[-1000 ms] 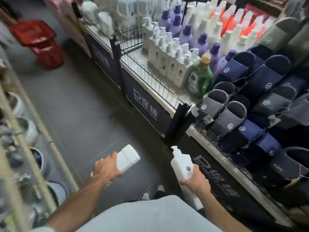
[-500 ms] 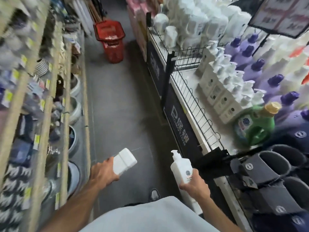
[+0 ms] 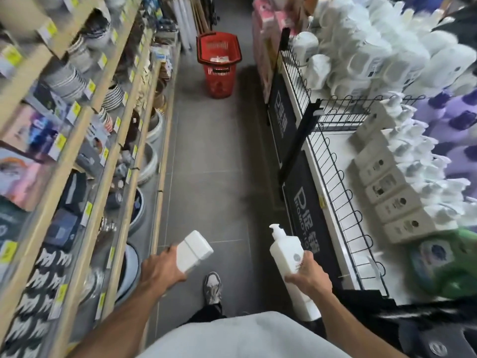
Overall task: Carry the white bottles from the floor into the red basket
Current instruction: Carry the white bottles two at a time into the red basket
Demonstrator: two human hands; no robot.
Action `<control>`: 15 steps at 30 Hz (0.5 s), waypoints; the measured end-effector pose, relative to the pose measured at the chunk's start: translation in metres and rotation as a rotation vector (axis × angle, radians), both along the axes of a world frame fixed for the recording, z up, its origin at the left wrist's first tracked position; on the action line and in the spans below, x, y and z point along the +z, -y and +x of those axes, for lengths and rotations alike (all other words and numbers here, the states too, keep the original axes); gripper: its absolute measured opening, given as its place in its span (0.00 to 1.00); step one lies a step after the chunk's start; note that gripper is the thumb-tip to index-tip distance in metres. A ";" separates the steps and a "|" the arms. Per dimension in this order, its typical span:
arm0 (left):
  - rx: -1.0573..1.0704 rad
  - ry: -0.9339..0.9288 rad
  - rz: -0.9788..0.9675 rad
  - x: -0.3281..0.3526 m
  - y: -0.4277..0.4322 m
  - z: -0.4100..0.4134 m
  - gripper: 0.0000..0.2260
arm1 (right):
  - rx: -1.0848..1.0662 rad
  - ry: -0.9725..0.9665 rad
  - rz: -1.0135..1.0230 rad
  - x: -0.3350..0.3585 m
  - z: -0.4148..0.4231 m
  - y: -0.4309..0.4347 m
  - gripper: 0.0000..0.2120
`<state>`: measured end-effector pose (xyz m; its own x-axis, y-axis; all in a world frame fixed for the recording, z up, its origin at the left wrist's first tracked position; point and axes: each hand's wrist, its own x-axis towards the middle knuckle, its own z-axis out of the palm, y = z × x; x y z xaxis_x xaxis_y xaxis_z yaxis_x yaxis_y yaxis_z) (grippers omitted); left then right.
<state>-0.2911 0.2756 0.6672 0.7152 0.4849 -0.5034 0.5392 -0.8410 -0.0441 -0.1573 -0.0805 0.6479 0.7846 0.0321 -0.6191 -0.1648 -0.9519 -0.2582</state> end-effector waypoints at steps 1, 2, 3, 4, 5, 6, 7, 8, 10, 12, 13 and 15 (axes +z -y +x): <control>0.007 -0.009 -0.008 0.000 -0.008 0.003 0.39 | -0.001 -0.007 0.003 0.000 0.006 -0.008 0.33; 0.017 -0.014 -0.016 0.000 -0.016 0.007 0.40 | -0.004 -0.010 0.010 -0.001 0.011 -0.016 0.34; 0.026 -0.009 -0.021 -0.001 -0.024 0.010 0.40 | -0.008 -0.010 0.021 0.001 0.016 -0.025 0.34; 0.031 -0.008 -0.025 -0.002 -0.032 0.014 0.40 | -0.008 -0.011 0.027 0.002 0.021 -0.034 0.35; 0.038 -0.008 -0.034 -0.003 -0.040 0.019 0.41 | -0.007 -0.012 0.030 0.002 0.027 -0.043 0.35; 0.043 -0.008 -0.043 -0.003 -0.049 0.024 0.41 | -0.006 -0.014 0.033 0.002 0.033 -0.052 0.35; 0.044 -0.006 -0.045 -0.002 -0.059 0.030 0.40 | -0.007 -0.017 0.033 0.002 0.038 -0.061 0.36; 0.040 -0.004 -0.042 -0.002 -0.068 0.036 0.40 | -0.008 -0.016 0.033 0.002 0.043 -0.070 0.36; 0.033 -0.011 -0.035 -0.001 -0.085 0.049 0.40 | -0.015 -0.017 0.035 -0.001 0.055 -0.085 0.37; 0.019 -0.007 -0.023 0.000 -0.099 0.061 0.40 | -0.011 -0.009 0.042 -0.001 0.065 -0.100 0.37; 0.014 -0.004 -0.013 0.001 -0.107 0.068 0.40 | -0.007 -0.004 0.043 0.000 0.071 -0.107 0.36; 0.023 -0.008 -0.014 0.003 -0.122 0.081 0.40 | -0.002 -0.010 0.041 -0.002 0.084 -0.120 0.36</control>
